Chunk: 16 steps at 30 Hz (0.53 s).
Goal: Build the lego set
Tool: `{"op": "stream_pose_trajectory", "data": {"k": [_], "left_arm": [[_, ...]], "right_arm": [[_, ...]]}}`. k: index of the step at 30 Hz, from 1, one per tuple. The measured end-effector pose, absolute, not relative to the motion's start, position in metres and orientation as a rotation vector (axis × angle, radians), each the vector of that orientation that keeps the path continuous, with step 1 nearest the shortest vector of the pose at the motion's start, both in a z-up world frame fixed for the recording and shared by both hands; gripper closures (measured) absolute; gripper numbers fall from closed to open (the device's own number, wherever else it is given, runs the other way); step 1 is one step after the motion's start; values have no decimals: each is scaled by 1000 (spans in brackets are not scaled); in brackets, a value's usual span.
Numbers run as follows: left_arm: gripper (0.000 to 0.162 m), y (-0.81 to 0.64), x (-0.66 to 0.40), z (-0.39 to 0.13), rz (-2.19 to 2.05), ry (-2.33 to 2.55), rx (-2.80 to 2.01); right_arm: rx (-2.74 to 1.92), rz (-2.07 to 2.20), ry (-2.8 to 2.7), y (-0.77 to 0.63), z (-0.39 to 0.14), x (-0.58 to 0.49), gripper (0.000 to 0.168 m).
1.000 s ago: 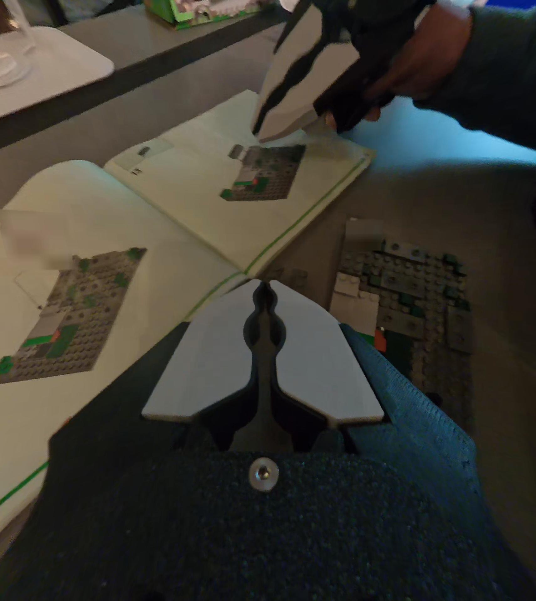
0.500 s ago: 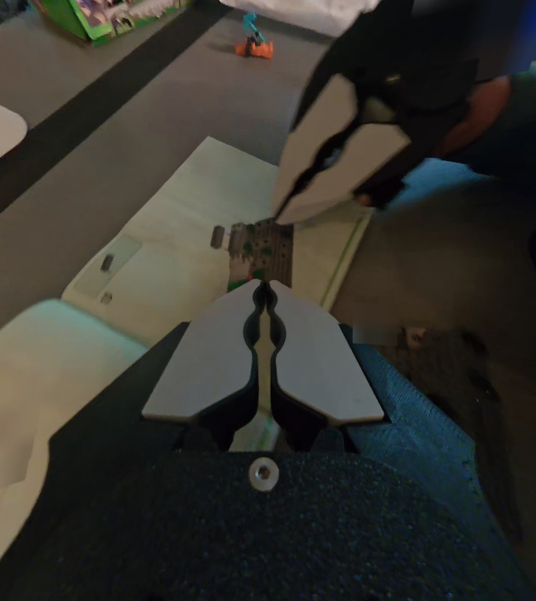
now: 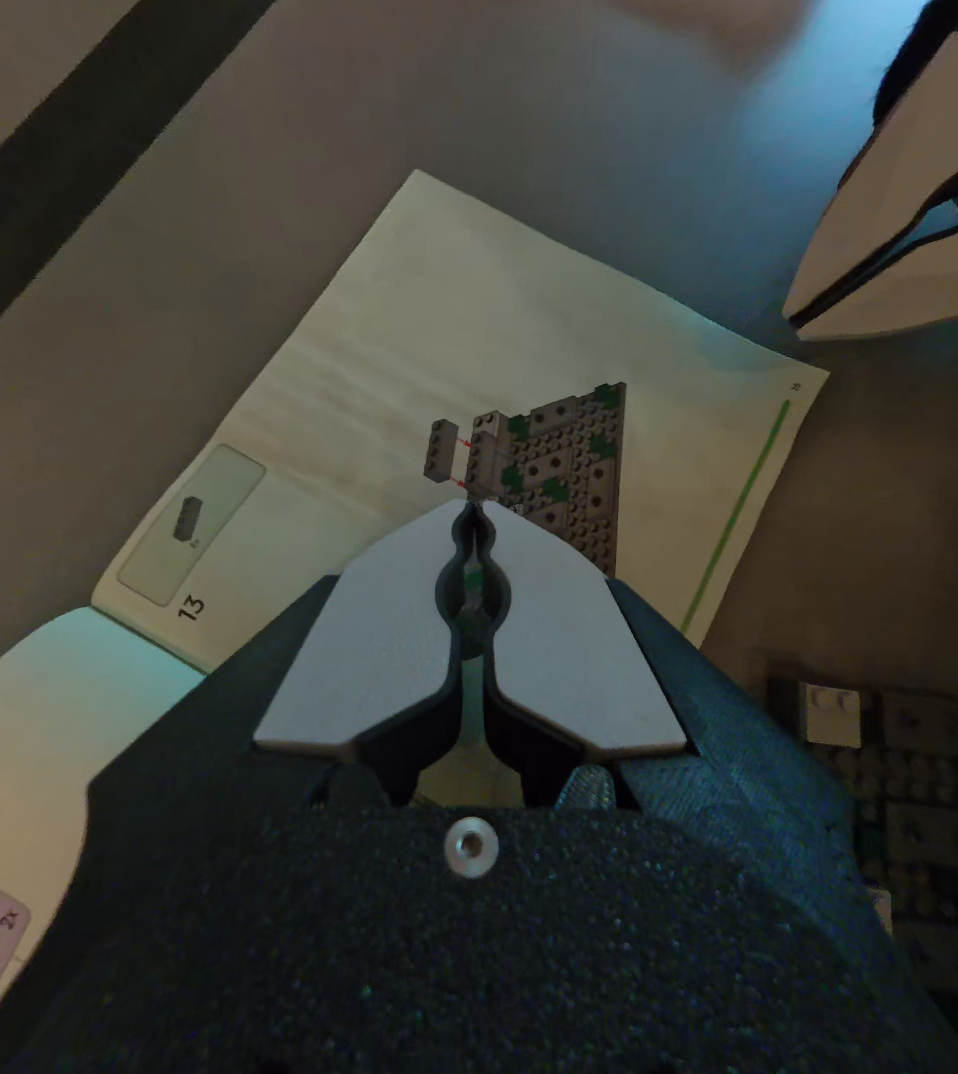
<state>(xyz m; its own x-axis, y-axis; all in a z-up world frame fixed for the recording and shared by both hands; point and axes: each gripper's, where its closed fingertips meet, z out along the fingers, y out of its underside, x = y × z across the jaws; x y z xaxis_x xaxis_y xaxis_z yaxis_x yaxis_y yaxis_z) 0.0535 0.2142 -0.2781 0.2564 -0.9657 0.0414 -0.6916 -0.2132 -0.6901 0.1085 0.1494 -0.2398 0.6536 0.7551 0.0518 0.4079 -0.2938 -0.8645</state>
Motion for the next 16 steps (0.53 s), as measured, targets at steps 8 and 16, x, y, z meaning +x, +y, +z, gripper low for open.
{"op": "stream_pose_trajectory", "data": {"k": [8,16], "left_arm": [[162,215,55,-281,-604,1515,-1976],[162,215,56,-282,-566,1532,-1968]], "right_arm": [[-1913,460,-920,147,-237,108,168],[-1913,461,-925,146,-238,108,168]]}}
